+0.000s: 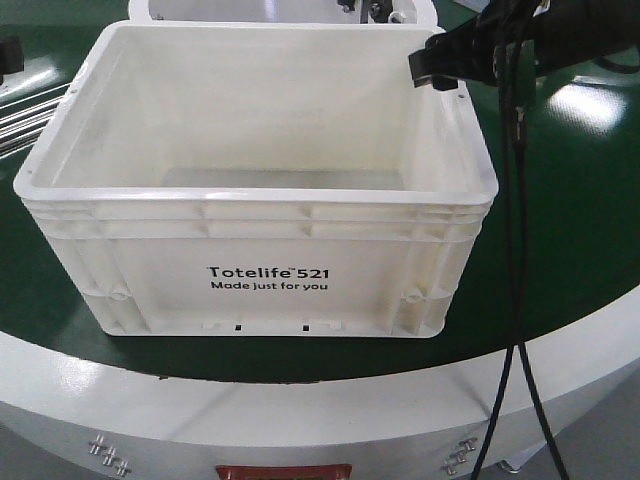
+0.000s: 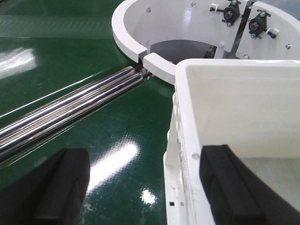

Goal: Place moving items into box and shelve
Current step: 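Move the right gripper to the tote's rim nearest it, then move the left gripper to the opposite rim and grip both rims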

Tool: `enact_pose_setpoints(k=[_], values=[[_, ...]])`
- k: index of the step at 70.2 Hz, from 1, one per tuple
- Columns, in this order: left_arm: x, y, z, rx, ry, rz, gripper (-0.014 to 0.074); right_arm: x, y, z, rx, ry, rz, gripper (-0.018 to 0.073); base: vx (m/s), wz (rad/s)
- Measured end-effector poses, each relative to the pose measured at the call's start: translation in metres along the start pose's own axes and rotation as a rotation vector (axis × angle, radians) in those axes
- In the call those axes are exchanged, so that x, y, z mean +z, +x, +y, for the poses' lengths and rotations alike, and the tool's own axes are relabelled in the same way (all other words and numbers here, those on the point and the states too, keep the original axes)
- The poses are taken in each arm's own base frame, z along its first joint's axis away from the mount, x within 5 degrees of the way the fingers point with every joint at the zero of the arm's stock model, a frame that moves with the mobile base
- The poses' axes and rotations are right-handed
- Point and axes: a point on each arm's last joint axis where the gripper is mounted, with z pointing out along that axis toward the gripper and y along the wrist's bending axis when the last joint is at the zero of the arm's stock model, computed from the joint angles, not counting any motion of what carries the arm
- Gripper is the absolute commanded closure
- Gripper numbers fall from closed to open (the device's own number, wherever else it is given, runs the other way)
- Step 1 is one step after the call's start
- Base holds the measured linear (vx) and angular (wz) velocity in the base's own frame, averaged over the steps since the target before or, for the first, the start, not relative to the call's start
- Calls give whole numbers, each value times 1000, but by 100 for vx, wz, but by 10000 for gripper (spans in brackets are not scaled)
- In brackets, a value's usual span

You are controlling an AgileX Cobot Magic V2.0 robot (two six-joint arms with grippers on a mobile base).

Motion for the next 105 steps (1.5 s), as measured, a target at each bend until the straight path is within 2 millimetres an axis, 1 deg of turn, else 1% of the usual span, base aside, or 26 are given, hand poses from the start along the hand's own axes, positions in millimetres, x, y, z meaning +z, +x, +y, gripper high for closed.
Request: enact_pose_setpoints(k=[8, 13, 25, 47, 56, 63, 68, 75, 83, 88, 97, 105], values=[[0, 0, 0, 2, -1, 0, 11, -13, -10, -1, 38, 19, 16, 34, 0, 0], [0, 0, 0, 2, -1, 0, 11, -16, -11, -2, 58, 29, 49, 34, 0, 0], [0, 0, 0, 2, -2, 4, 11, 2, -3, -3, 93, 37, 167, 34, 0, 0], [0, 1, 1, 2, -6, 15, 11, 26, 2, 2, 158, -12, 225, 34, 0, 0], [0, 2, 1, 2, -6, 17, 11, 39, 6, 2, 170, -14, 255, 53, 0, 0], [0, 2, 1, 3, -7, 17, 11, 44, 7, 2, 175, -12, 266, 103, 0, 0], [0, 2, 1, 3, -7, 17, 11, 46, 8, 2, 176, -12, 270, 167, 0, 0], [0, 2, 1, 3, -7, 17, 11, 49, 9, 2, 179, -6, 276, 277, 0, 0], [0, 2, 1, 3, -7, 17, 11, 51, 10, -1, 182, 13, 284, 432, 0, 0], [0, 2, 1, 3, -7, 18, 11, 52, 10, -1, 186, 13, 285, 496, 0, 0], [0, 2, 1, 3, -8, 21, 11, 53, 10, -1, 186, 14, 291, 578, 0, 0], [0, 3, 1, 3, -12, 33, 11, 54, 10, -1, 187, 13, 295, 576, 0, 0]])
